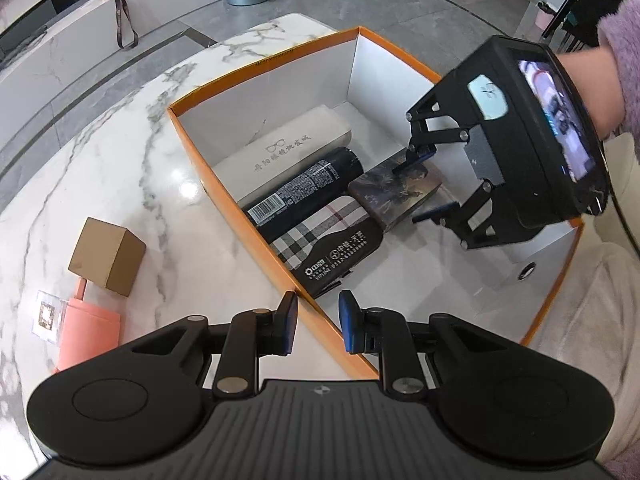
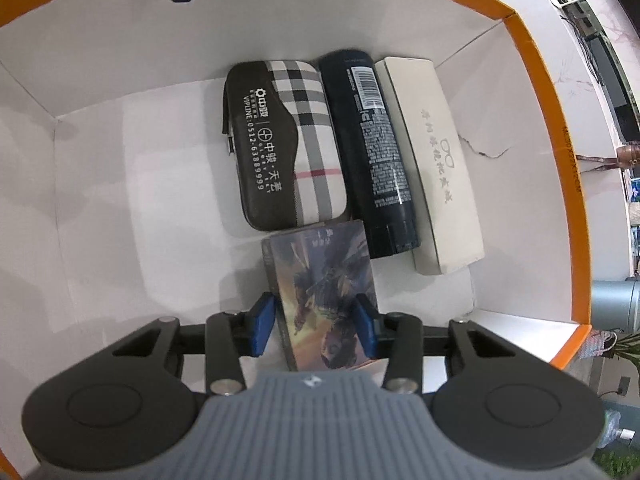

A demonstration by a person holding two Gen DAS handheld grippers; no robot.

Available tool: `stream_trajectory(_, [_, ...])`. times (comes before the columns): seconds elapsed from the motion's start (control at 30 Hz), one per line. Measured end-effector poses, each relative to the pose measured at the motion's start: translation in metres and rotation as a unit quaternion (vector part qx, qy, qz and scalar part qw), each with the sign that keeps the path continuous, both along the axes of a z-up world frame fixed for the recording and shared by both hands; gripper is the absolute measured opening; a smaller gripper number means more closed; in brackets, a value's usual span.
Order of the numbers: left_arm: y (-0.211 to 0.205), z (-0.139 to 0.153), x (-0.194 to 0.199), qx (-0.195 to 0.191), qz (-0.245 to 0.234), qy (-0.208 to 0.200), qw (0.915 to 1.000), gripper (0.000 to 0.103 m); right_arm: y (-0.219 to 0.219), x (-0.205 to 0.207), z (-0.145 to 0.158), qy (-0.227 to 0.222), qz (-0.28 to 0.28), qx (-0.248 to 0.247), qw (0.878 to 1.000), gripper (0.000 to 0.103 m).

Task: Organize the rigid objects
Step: 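Lower the card box into the orange box and open the right gripper, then move both grippers back to the pink items on the table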

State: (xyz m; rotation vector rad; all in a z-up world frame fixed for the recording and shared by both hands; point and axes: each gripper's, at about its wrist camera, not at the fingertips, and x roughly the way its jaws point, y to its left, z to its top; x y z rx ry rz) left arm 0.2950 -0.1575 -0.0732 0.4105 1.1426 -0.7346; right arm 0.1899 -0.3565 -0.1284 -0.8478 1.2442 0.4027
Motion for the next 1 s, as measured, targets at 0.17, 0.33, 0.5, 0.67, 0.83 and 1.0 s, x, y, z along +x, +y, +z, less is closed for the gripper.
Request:
stream_trajectory(0.17, [0.019,0.030,-0.012,-0.031,-0.003,-0.021,0.9993,0.025,0.007,-0.003,0.026,-0.034,-0.029,0.029,0.999,0.045])
stream_trajectory(0.33, [0.056,0.060,-0.023,-0.029,0.033,-0.063,0.9970,0.027,0.041,-0.029,0.058,-0.114,-0.066,0.073,0.989,0.050])
stream_trajectory(0.5, [0.105,0.075,-0.032,-0.014,0.081,-0.093,0.9922,0.027,0.066,-0.020,0.084,-0.175,-0.100,0.132,0.970,0.049])
stream_trajectory(0.67, [0.148,0.073,-0.040,-0.012,0.113,-0.106,0.9879,0.027,0.099,-0.012,0.109,-0.202,-0.119,0.185,0.954,0.049])
stream_trajectory(0.83, [0.172,0.055,-0.038,-0.006,0.124,-0.128,0.9840,0.037,0.139,0.012,0.105,-0.195,-0.123,0.193,0.954,0.049])
stream_trajectory(1.0, [0.183,0.024,-0.023,-0.002,0.103,-0.137,0.9852,0.051,0.161,0.052,0.085,-0.168,-0.152,0.180,0.957,0.048])
